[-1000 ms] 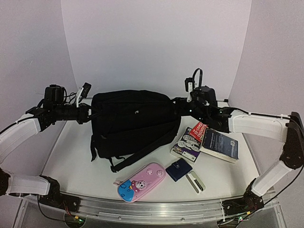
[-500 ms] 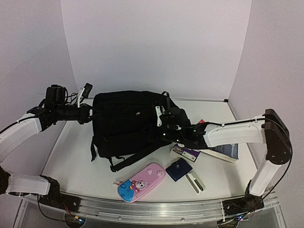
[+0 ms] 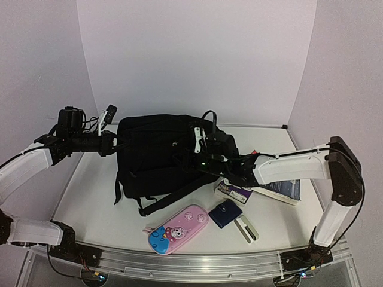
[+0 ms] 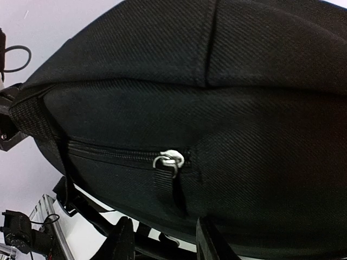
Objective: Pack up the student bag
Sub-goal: Adjust the student bag at the center of the board, then unzip the student bag at the center of the board.
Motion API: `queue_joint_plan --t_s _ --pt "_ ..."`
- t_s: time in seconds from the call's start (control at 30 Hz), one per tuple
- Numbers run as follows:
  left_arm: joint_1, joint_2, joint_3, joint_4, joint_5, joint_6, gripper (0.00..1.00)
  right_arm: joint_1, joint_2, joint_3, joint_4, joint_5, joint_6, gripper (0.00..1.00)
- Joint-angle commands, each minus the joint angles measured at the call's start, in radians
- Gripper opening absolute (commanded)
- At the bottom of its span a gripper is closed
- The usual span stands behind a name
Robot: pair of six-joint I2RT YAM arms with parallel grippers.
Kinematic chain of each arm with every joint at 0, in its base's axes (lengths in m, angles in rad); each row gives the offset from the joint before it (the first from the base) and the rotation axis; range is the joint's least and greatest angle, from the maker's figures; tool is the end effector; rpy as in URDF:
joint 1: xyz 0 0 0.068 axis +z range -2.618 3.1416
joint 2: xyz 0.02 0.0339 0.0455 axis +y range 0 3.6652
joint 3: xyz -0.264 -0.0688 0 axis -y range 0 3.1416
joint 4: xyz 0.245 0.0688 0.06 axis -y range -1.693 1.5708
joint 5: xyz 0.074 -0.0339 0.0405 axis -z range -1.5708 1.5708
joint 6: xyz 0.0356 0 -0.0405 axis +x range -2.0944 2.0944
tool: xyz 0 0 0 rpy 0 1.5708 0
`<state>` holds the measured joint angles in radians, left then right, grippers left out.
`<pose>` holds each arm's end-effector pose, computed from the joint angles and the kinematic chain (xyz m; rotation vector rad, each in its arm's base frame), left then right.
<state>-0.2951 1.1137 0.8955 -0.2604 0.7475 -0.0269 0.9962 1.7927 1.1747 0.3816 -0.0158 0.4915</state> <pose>0.2269 -0.0943 0.3098 0.7352 1.9063 -0.9630 0.2273 0.3521 0.2523 -0.4964 1.8768 1.0467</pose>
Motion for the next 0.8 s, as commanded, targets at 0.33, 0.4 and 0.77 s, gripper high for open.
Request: queue_joint_plan --t_s 0.33,0.4,0.77 --pt "-0.017 -0.001 0.024 -0.023 0.003 0.020 0.00 -0.001 0.077 0.099 0.056 0.015 0.003 0.01" --pt "-0.019 0.000 0.025 -0.024 0.004 0.021 0.00 -0.001 0.081 0.103 0.057 0.016 -0.001 0.00" --pt "-0.034 0.017 0.026 -0.014 -0.003 0.000 0.00 0.080 0.171 0.230 0.053 -0.084 -0.086 0.00"
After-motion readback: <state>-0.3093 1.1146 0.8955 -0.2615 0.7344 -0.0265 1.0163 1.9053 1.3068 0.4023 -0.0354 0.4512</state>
